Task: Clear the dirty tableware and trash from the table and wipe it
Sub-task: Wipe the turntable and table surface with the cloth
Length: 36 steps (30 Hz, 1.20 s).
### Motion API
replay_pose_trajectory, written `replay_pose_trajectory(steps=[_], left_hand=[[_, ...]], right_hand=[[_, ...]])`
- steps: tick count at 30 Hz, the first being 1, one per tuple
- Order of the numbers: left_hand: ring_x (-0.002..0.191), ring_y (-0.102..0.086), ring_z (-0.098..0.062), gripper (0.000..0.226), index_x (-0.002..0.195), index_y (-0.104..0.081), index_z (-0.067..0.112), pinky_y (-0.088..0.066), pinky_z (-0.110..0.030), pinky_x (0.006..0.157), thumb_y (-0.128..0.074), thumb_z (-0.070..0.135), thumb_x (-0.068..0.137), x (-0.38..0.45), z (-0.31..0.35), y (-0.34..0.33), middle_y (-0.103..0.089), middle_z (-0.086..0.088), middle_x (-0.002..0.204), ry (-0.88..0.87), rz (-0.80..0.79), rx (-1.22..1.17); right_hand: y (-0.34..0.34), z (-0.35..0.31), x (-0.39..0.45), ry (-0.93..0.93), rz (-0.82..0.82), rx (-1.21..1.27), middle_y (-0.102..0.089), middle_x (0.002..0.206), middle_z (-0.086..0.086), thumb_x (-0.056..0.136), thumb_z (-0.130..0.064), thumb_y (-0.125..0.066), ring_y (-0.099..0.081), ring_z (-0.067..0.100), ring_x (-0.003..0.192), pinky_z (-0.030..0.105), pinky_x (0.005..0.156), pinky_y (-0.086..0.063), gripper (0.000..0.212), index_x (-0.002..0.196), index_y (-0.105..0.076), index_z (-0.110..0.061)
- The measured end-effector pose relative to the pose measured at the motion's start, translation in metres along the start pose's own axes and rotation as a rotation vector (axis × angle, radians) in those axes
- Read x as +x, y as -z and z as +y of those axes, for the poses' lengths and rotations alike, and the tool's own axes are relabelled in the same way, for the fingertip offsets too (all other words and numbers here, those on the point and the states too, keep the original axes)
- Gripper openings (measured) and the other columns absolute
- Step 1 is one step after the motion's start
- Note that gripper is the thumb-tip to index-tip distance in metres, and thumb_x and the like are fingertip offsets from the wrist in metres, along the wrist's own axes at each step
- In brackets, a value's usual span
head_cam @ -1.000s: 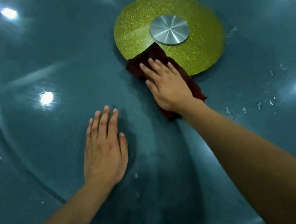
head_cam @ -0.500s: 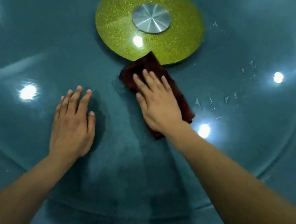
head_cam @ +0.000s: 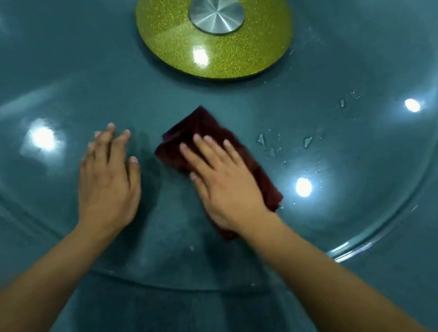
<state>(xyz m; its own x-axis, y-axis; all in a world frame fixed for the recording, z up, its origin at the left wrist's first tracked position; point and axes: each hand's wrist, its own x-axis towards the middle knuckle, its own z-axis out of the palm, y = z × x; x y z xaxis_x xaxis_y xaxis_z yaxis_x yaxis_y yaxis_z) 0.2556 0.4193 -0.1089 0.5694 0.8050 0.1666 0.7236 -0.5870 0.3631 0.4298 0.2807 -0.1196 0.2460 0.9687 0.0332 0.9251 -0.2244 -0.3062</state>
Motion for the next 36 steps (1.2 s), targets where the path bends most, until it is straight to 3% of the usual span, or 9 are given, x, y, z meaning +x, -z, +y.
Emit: replay_pose_trajectory(steps=[5,10,14,17,21,25,29,33,36], left_hand=[[0.150,-0.027,-0.034,0.055,0.151,-0.040,0.013,-0.023,-0.049,0.123,-0.034,0.032,0.101,-0.040,0.050,-0.016,-0.031,-0.013,0.163,-0.092,-0.110,0.032],[0.154,-0.021,-0.029,0.057,0.155,-0.034,0.016,-0.015,-0.046,0.126,-0.031,0.034,0.101,-0.045,0.053,-0.024,-0.026,-0.010,0.165,-0.086,-0.124,0.080],[0.154,-0.020,-0.028,0.055,0.156,-0.034,0.016,-0.014,-0.045,0.127,-0.028,0.030,0.102,-0.043,0.048,-0.023,-0.026,-0.009,0.165,-0.086,-0.122,0.091],[0.153,-0.022,-0.029,0.054,0.155,-0.035,0.017,-0.014,-0.044,0.127,-0.029,0.028,0.102,-0.039,0.040,-0.021,-0.028,-0.009,0.165,-0.099,-0.126,0.087],[0.152,-0.022,-0.030,0.053,0.154,-0.036,0.017,-0.013,-0.042,0.126,-0.032,0.025,0.101,-0.034,0.026,-0.013,-0.029,-0.009,0.164,-0.113,-0.133,0.057],[0.152,-0.023,-0.030,0.053,0.154,-0.035,0.018,-0.013,-0.041,0.126,-0.032,0.024,0.102,-0.025,0.004,-0.008,-0.029,-0.009,0.164,-0.158,-0.145,0.052],[0.151,-0.026,-0.034,0.053,0.154,-0.037,0.016,-0.017,-0.045,0.125,-0.031,0.026,0.103,-0.014,-0.017,-0.001,-0.031,-0.011,0.163,-0.220,-0.160,0.054],[0.149,-0.028,-0.038,0.050,0.154,-0.038,0.015,-0.020,-0.049,0.124,-0.030,0.025,0.106,-0.003,-0.037,0.004,-0.032,-0.013,0.162,-0.257,-0.180,0.080],[0.147,-0.031,-0.044,0.046,0.153,-0.040,0.011,-0.020,-0.051,0.123,-0.038,0.014,0.108,0.002,-0.042,0.007,-0.034,-0.019,0.160,-0.259,-0.149,0.110]], right_hand=[[0.041,0.121,0.076,-0.305,0.036,-0.082,-0.018,0.167,0.005,0.106,-0.039,-0.028,-0.015,0.021,0.154,0.040,0.124,-0.003,0.055,0.159,-0.023,-0.027],[0.055,0.160,0.108,-0.505,0.083,-0.068,-0.011,0.168,0.004,0.107,-0.038,-0.026,-0.008,0.020,0.155,0.043,0.125,-0.001,0.055,0.160,-0.017,-0.027],[0.039,0.122,0.074,-0.425,0.110,-0.060,-0.017,0.167,0.006,0.106,-0.039,-0.026,-0.012,0.021,0.154,0.043,0.125,-0.003,0.055,0.160,-0.021,-0.026],[0.022,0.059,0.015,-0.300,0.102,-0.075,-0.024,0.165,0.007,0.104,-0.040,-0.026,-0.019,0.022,0.153,0.043,0.125,-0.008,0.056,0.158,-0.027,-0.025],[-0.001,-0.039,-0.079,-0.123,-0.008,-0.008,-0.016,0.167,0.003,0.106,-0.036,-0.032,-0.009,0.018,0.155,0.045,0.125,-0.010,0.056,0.160,-0.021,-0.025],[-0.011,-0.071,-0.118,-0.034,-0.065,0.023,-0.015,0.167,0.001,0.108,-0.034,-0.034,-0.005,0.016,0.155,0.045,0.125,-0.011,0.055,0.160,-0.018,-0.027],[-0.006,-0.032,-0.082,0.057,-0.053,0.016,-0.024,0.165,0.004,0.105,-0.034,-0.038,-0.016,0.020,0.154,0.045,0.125,-0.012,0.054,0.158,-0.029,-0.025],[0.022,0.067,-0.018,-0.197,0.085,-0.057,-0.031,0.162,0.009,0.103,-0.036,-0.036,-0.026,0.025,0.150,0.042,0.124,-0.012,0.054,0.155,-0.035,-0.023],[0.047,0.135,0.022,-0.332,0.050,-0.082,-0.022,0.166,0.006,0.103,-0.041,-0.028,-0.018,0.022,0.153,0.040,0.124,-0.006,0.057,0.158,-0.027,-0.027]])
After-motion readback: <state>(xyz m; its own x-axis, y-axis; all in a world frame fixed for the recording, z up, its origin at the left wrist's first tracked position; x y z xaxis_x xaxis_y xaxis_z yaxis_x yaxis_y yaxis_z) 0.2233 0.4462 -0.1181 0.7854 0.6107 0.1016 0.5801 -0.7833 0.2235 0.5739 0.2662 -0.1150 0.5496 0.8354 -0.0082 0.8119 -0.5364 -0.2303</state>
